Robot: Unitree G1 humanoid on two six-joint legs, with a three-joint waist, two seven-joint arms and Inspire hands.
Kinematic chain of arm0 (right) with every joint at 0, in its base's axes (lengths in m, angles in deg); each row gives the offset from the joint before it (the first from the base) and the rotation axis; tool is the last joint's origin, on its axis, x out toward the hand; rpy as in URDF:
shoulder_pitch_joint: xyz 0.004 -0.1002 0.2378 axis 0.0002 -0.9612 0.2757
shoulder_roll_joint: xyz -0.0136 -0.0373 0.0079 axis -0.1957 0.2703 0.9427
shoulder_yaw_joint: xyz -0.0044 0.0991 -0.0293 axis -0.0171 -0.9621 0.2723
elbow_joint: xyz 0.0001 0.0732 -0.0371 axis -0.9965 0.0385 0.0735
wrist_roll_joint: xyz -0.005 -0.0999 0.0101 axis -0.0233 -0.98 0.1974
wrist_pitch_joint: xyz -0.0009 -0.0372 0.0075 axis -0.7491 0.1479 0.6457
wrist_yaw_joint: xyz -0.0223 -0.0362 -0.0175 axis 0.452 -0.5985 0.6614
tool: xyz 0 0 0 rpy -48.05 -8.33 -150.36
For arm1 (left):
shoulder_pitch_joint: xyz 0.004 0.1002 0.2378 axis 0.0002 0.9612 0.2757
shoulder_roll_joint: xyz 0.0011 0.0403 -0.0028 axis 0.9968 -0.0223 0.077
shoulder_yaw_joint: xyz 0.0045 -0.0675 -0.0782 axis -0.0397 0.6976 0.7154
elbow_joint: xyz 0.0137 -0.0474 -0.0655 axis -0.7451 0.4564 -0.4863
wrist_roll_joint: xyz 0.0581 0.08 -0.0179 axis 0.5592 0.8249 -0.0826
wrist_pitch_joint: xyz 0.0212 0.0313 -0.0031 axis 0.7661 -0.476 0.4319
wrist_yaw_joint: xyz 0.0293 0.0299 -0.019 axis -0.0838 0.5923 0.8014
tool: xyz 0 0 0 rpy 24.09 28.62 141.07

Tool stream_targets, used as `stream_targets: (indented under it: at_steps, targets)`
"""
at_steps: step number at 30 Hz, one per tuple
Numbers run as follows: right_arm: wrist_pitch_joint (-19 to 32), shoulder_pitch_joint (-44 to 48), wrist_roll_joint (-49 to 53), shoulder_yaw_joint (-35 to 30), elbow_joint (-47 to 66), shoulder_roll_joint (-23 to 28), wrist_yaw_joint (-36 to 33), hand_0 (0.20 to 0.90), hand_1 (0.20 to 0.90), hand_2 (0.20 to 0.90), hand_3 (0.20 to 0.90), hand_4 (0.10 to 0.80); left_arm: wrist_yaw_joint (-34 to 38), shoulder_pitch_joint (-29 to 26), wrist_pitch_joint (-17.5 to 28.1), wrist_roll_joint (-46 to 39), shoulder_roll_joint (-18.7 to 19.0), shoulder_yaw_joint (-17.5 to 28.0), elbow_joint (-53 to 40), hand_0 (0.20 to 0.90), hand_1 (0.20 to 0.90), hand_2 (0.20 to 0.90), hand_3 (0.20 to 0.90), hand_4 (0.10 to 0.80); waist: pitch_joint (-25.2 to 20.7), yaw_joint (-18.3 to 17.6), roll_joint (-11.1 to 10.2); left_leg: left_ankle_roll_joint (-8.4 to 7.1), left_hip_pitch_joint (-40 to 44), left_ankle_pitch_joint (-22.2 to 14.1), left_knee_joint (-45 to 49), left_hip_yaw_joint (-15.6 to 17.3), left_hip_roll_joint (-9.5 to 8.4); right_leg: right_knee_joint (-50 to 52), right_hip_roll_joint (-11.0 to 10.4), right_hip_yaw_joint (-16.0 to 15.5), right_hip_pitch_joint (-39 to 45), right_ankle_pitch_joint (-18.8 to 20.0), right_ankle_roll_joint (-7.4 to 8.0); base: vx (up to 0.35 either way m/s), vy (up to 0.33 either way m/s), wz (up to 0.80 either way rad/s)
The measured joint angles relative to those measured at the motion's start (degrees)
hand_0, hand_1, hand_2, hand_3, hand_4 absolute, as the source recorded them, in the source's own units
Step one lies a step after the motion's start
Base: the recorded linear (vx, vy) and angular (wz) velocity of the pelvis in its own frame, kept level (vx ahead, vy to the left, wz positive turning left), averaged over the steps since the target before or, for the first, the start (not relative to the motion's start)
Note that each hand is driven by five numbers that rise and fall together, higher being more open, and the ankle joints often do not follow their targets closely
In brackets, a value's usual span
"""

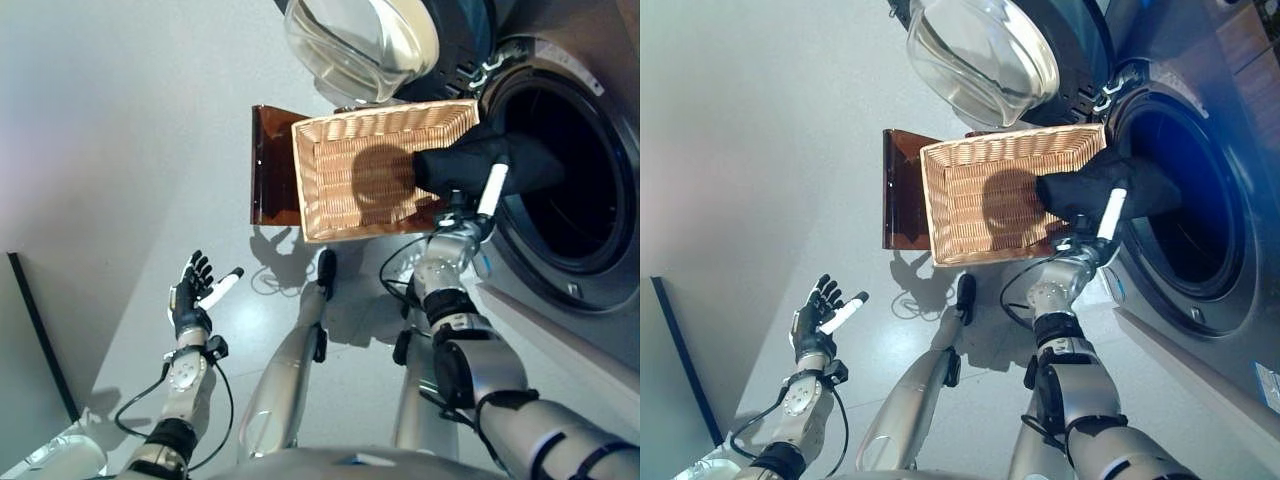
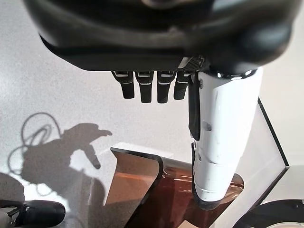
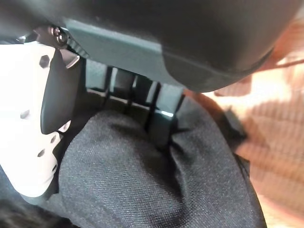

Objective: Pick up the clothes and place them into the washing machine

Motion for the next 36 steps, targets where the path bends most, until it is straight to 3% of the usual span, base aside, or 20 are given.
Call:
stream_targets:
  at_steps: [3, 8, 9, 10, 15, 23, 36]
  targets:
    - [0.5, 1.6, 0.0, -2.4, 0.1, 2.5, -1.9, 0.200, 0.200, 0.200, 0.200, 0.300, -0.1, 0.0, 0.0, 0.0, 0.0, -0.2, -0.1, 0.900, 0.900, 0.900, 0.900, 0.800, -0.4, 0.1, 0.7, 0.00, 0.0, 0.0, 0.0, 0.1, -0.01, -0.1, 0.0, 0.1, 0.0, 0.0, 0.01, 0.000, 0.000, 0.00]
    - [2.7, 9.5, -0.6, -5.5, 0.1, 15.2, -8.7, 0.200, 0.200, 0.200, 0.200, 0.300, -1.1, 1.2, 0.1, 0.1, 0.6, -1.5, -2.0, 0.900, 0.900, 0.900, 0.900, 0.800, -0.8, 1.6, 3.3, 0.45, -0.4, 0.2, -0.1, 0.5, -0.26, 0.1, -0.1, 0.7, -0.9, 0.2, 0.30, -0.003, 0.003, -0.04]
    - [3.0, 11.8, -1.4, -5.1, 0.1, 18.2, -9.4, 0.461, 0.461, 0.461, 0.461, 0.486, -1.1, 2.0, 0.1, 0.1, 0.7, -1.5, -2.8, 0.900, 0.900, 0.900, 0.900, 0.800, -0.8, 1.7, 3.9, 0.81, -0.4, 0.4, -0.2, 0.7, -0.34, 0.1, -0.1, 1.0, -1.0, 0.3, 0.38, -0.012, 0.002, -0.10]
    - [3.3, 13.5, -2.4, -4.1, 0.0, 21.1, -10.3, 0.900, 0.900, 0.900, 0.900, 0.800, -1.1, 2.5, 0.1, 0.1, 0.8, -1.5, -3.0, 0.900, 0.900, 0.900, 0.900, 0.800, -0.9, 1.7, 4.3, 1.12, -0.4, 0.4, -0.2, 0.8, -0.41, 0.1, -0.1, 1.1, -1.0, 0.3, 0.40, -0.020, -0.001, -0.07]
    - [3.7, 14.0, -7.3, -0.3, -2.6, 23.2, -14.3, 0.900, 0.900, 0.900, 0.900, 0.800, -1.1, 3.4, 0.1, 0.1, 1.2, -1.6, -4.5, 0.900, 0.900, 0.900, 0.900, 0.800, -0.8, 1.4, 4.4, 1.60, -0.8, 0.1, -0.2, 1.0, -0.65, 0.8, 0.1, 2.0, -2.3, 0.1, 0.55, -0.014, 0.001, -0.05]
    - [1.2, 15.8, -8.5, 0.2, -5.5, 23.3, -12.8, 0.900, 0.900, 0.900, 0.900, 0.800, -1.1, 3.3, 0.1, 0.1, 1.2, -1.6, -5.4, 0.900, 0.900, 0.900, 0.900, 0.800, -0.8, 1.4, 4.5, 1.86, -1.7, 0.3, -0.2, 0.9, -0.66, 1.0, 0.0, 1.7, -3.1, 0.0, 0.55, 0.000, 0.000, 0.00]
    - [-0.2, 15.0, -7.5, 0.2, -7.7, 17.9, -9.6, 0.900, 0.900, 0.900, 0.900, 0.800, -1.3, 3.4, 0.0, 0.0, 1.2, -1.8, -5.6, 0.900, 0.900, 0.900, 0.900, 0.800, -0.8, -0.5, 4.3, 2.21, -1.7, 0.5, -0.1, 0.2, -0.75, 1.9, -0.1, 1.4, -2.9, -0.2, 0.62, -0.003, 0.003, 0.02]
